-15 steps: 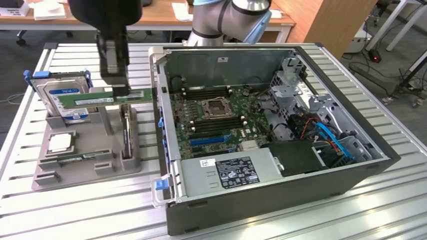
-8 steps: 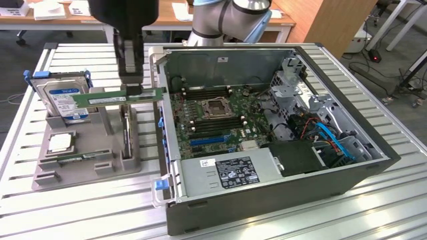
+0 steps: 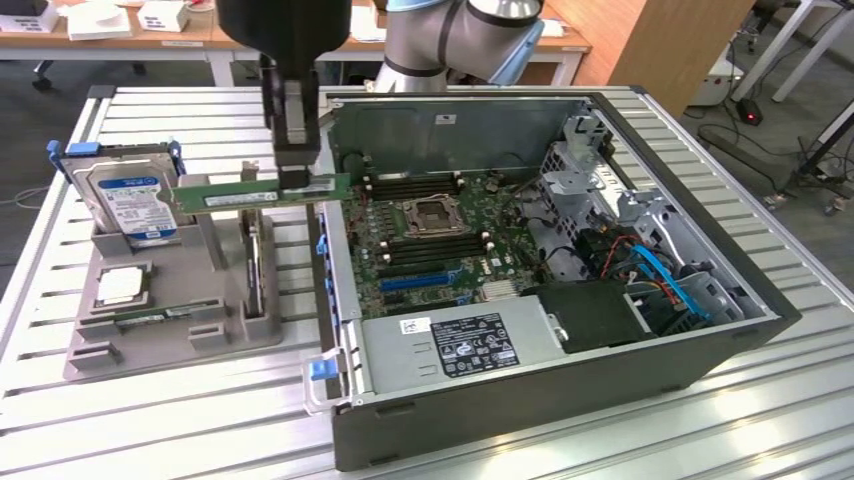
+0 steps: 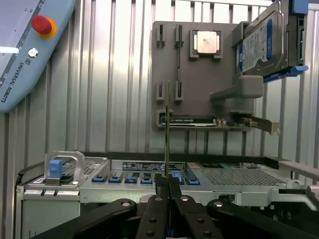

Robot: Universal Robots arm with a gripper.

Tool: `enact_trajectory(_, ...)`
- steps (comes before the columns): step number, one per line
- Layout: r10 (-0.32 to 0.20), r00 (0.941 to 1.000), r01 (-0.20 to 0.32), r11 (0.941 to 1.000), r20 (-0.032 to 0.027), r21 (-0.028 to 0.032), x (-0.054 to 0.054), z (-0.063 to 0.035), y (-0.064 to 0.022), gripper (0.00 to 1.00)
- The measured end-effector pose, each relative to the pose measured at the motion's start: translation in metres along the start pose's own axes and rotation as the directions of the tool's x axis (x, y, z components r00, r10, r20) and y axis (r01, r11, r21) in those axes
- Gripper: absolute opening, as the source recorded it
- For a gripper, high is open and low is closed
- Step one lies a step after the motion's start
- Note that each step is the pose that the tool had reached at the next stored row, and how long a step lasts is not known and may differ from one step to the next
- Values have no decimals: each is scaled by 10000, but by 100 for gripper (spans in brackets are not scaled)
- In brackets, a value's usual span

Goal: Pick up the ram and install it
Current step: 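Pick up the ram and move it above insertion slot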

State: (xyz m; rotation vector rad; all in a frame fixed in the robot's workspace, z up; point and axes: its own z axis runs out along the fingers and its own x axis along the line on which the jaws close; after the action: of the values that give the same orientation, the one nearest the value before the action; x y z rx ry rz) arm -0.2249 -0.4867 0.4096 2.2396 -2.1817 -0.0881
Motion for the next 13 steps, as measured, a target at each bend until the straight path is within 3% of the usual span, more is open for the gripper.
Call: enact_trajectory(13, 0, 10000, 0, 10000, 3, 1, 9, -17, -346, 11)
